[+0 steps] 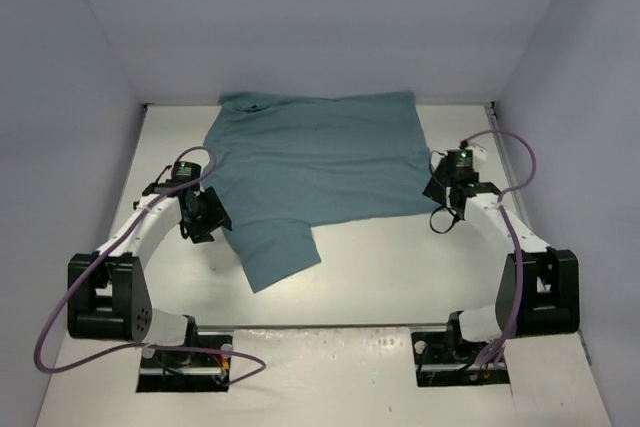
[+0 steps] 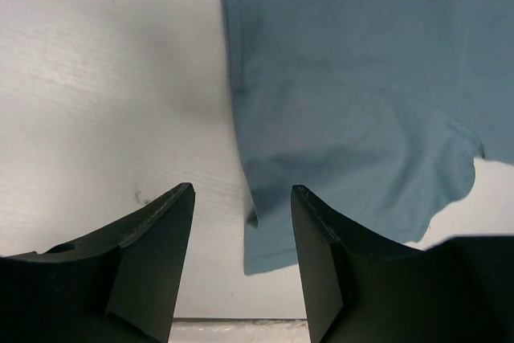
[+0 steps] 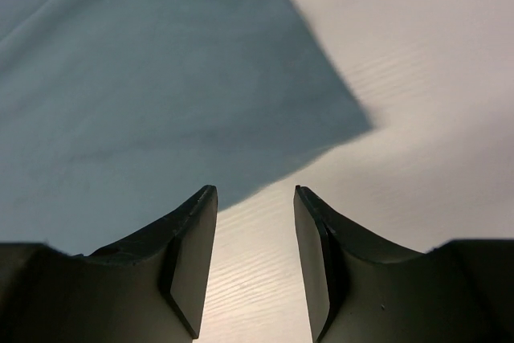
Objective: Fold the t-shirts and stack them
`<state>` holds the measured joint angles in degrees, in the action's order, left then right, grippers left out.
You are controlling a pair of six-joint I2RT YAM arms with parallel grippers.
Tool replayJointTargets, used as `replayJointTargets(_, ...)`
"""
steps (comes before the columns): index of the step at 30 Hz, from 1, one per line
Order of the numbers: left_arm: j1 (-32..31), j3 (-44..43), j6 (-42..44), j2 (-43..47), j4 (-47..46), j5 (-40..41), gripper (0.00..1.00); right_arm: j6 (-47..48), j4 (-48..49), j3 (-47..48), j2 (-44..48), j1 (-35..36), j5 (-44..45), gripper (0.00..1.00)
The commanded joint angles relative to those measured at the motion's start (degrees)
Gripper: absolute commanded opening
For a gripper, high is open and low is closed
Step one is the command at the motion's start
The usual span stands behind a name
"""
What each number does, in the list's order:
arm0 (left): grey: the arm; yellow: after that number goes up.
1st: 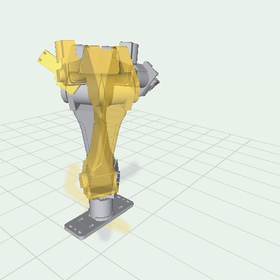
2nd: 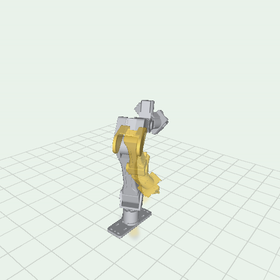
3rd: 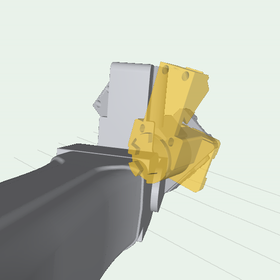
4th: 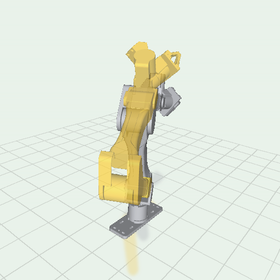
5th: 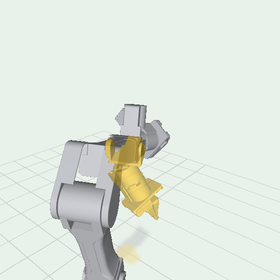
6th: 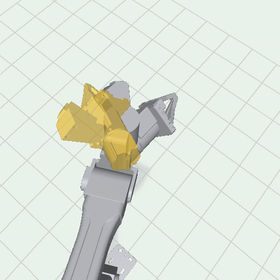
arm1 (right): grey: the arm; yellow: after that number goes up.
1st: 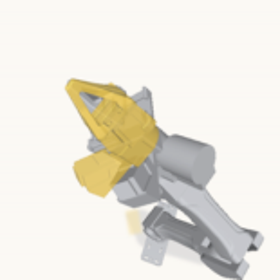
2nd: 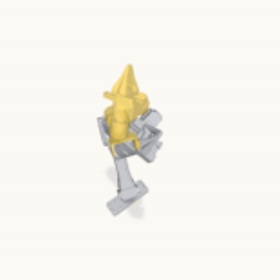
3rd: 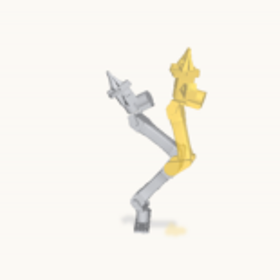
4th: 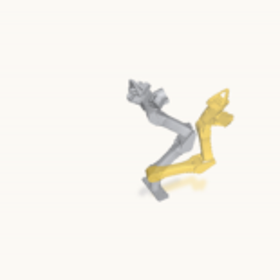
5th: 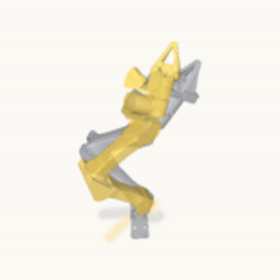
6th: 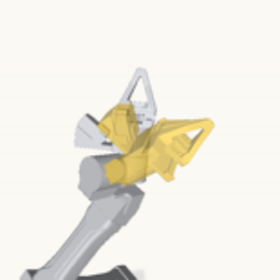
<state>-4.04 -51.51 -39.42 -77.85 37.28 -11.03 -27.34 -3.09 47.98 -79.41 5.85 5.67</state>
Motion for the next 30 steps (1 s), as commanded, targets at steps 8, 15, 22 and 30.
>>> replayJointTargets(8,1.58,-6.67,1.44,-12.26,-9.37,-1.10,0.46,-6.32,2.56,-1.31,-4.19,-13.00,-5.40,0.41)
replayJointTargets(15,1.85,-6.47,1.14,-16.94,-11.94,-0.33,0.43,-5.66,4.99,-1.63,-4.14,-13.58,-8.13,0.41)
replayJointTargets(22,1.93,-5.30,1.28,-17.88,-11.89,0.55,0.35,-5.53,5.83,-2.66,-5.08,-13.88,-8.41,0.41)
replayJointTargets(30,1.93,-3.49,1.53,-16.38,-11.23,1.16,0.00,-5.53,8.62,-3.35,-7.28,-14.55,-9.78,0.40)
